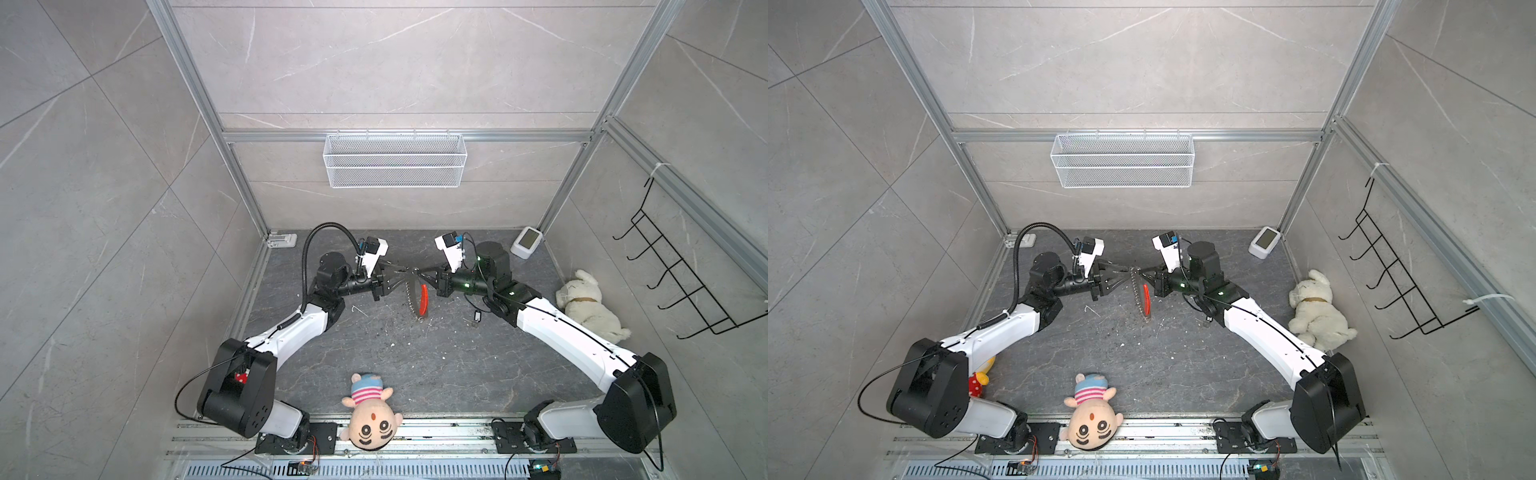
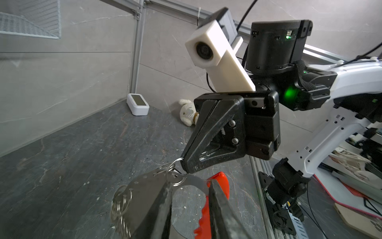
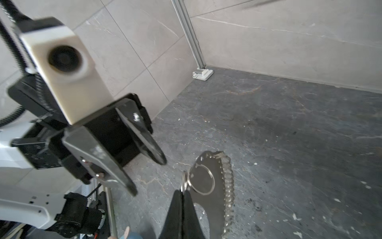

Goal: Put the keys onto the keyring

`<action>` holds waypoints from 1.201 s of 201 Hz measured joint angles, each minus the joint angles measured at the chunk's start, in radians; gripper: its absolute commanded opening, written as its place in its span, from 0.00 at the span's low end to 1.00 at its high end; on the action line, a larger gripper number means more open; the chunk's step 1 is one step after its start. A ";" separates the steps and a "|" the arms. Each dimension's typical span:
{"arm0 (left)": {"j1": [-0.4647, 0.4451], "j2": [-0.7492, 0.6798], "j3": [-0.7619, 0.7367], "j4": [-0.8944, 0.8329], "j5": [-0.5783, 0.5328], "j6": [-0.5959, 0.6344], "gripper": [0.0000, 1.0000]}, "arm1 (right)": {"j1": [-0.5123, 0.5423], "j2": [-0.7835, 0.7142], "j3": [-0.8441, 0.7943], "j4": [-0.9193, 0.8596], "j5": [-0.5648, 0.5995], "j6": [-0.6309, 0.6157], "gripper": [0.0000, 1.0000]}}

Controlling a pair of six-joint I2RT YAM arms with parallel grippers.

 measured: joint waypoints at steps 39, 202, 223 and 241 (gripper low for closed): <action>0.005 -0.044 0.183 -0.461 -0.057 0.341 0.25 | 0.049 0.000 0.015 -0.111 0.083 -0.155 0.00; -0.002 0.105 0.433 -1.086 0.092 0.726 0.27 | 0.069 -0.011 0.007 -0.085 -0.034 -0.279 0.00; -0.002 0.118 0.433 -1.091 0.099 0.734 0.29 | 0.069 -0.011 0.007 -0.068 -0.043 -0.275 0.00; -0.002 0.129 0.433 -1.091 0.100 0.736 0.29 | 0.069 -0.011 0.007 -0.065 -0.051 -0.275 0.00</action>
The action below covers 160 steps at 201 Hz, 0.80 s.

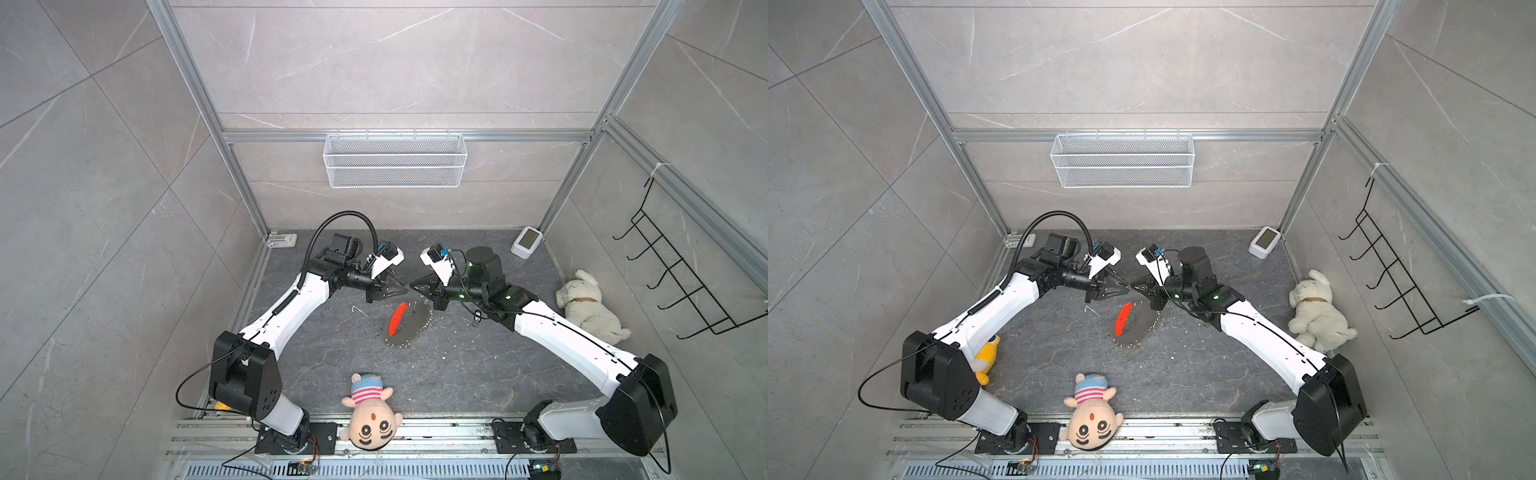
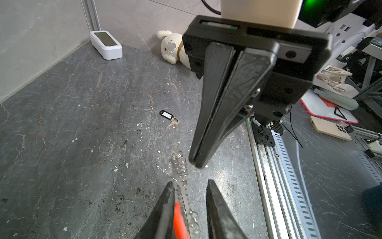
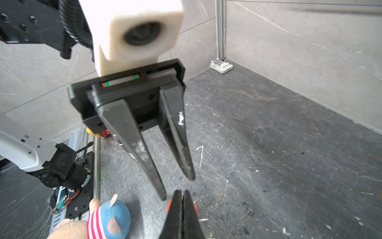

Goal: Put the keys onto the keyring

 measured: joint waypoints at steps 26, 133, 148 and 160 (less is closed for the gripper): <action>0.000 0.004 0.000 0.000 -0.011 0.000 0.27 | 0.000 0.000 -0.001 -0.001 0.023 0.003 0.00; 0.000 -0.049 -0.365 0.407 -0.367 -0.444 0.27 | -0.001 0.221 -0.047 -0.235 0.478 0.457 0.16; 0.000 -0.050 -0.388 0.435 -0.423 -0.507 0.27 | 0.055 0.286 -0.004 -0.282 0.525 0.494 0.26; 0.000 -0.052 -0.411 0.448 -0.470 -0.546 0.27 | 0.093 0.337 0.036 -0.307 0.563 0.520 0.29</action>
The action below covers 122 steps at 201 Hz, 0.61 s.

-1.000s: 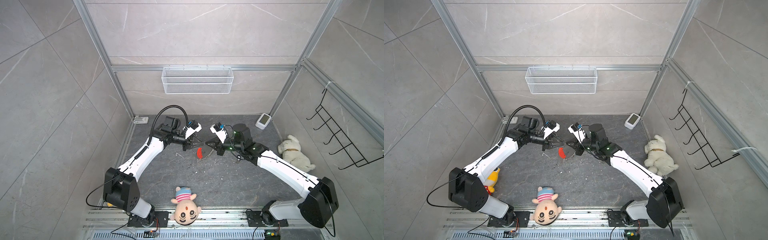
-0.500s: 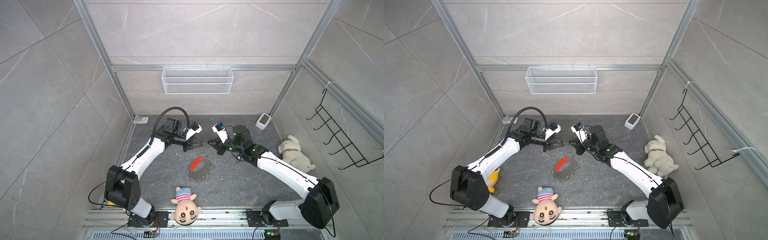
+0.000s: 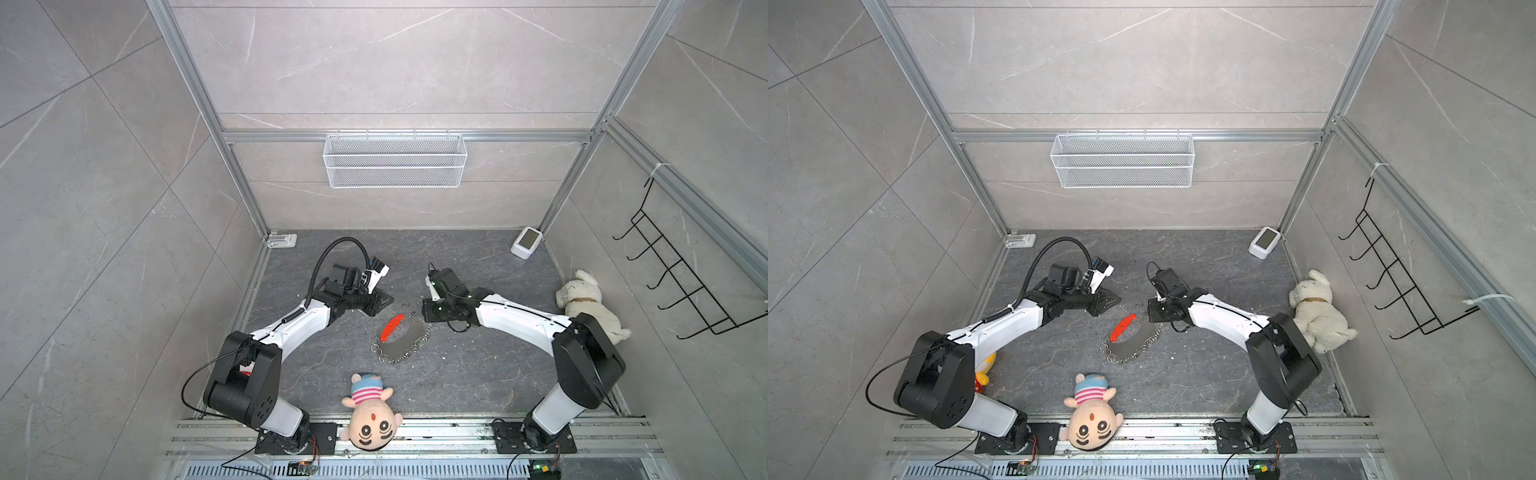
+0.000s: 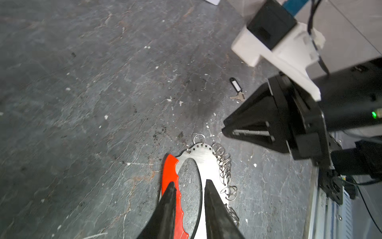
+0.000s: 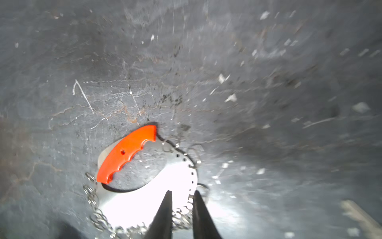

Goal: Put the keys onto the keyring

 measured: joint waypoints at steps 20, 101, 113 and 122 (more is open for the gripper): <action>0.000 -0.017 -0.045 0.007 -0.068 -0.055 0.29 | 0.045 0.074 0.062 -0.037 0.050 0.027 0.31; -0.243 0.005 -0.049 0.053 -0.413 -0.423 0.28 | -0.156 0.057 -0.003 -0.057 0.052 0.039 0.32; -0.309 0.061 -0.012 0.080 -0.464 -0.474 0.28 | -0.188 0.024 -0.042 -0.057 0.042 0.039 0.32; -0.348 0.112 0.020 0.097 -0.486 -0.501 0.27 | -0.200 0.005 -0.063 -0.056 0.031 0.039 0.31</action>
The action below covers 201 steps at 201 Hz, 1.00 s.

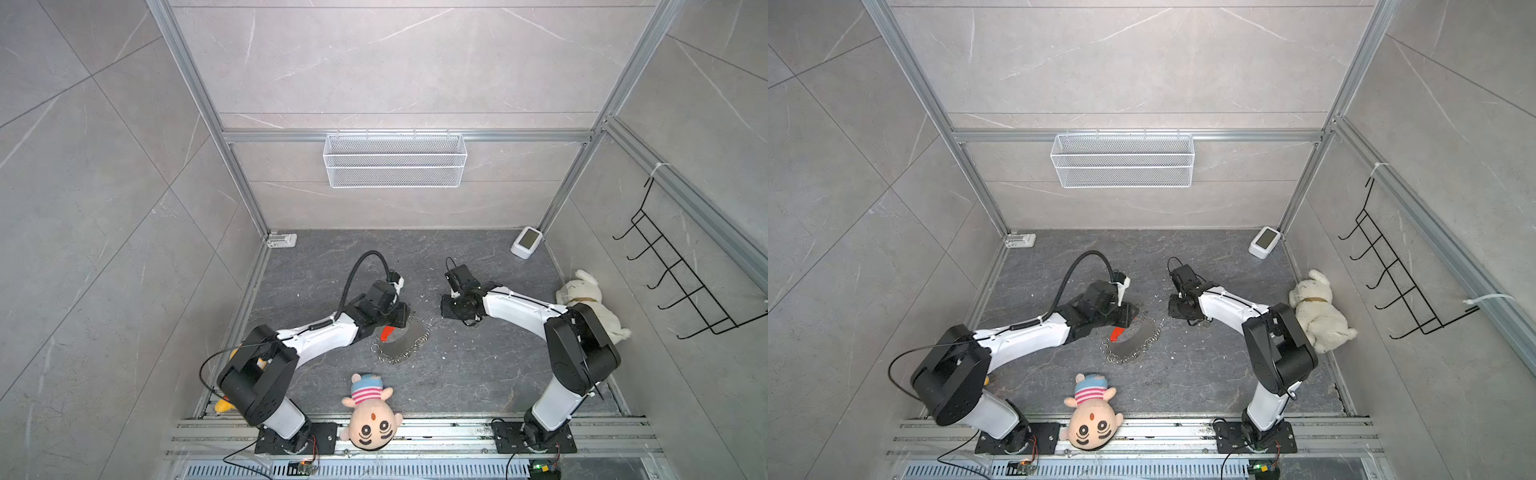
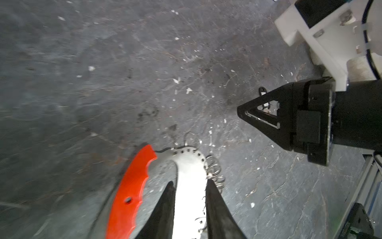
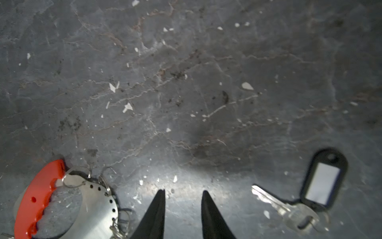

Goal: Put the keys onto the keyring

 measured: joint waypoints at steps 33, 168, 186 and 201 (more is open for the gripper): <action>-0.027 0.155 0.089 0.020 -0.044 -0.052 0.26 | -0.007 -0.037 -0.029 0.011 -0.051 -0.002 0.30; -0.022 0.227 0.115 0.015 -0.102 -0.076 0.34 | -0.066 -0.066 -0.058 0.058 -0.164 -0.016 0.30; -0.022 0.239 0.115 0.015 -0.100 -0.076 0.34 | -0.066 -0.066 -0.058 0.061 -0.172 -0.016 0.30; -0.022 0.246 0.115 0.014 -0.101 -0.075 0.34 | -0.066 -0.066 -0.058 0.061 -0.176 -0.016 0.30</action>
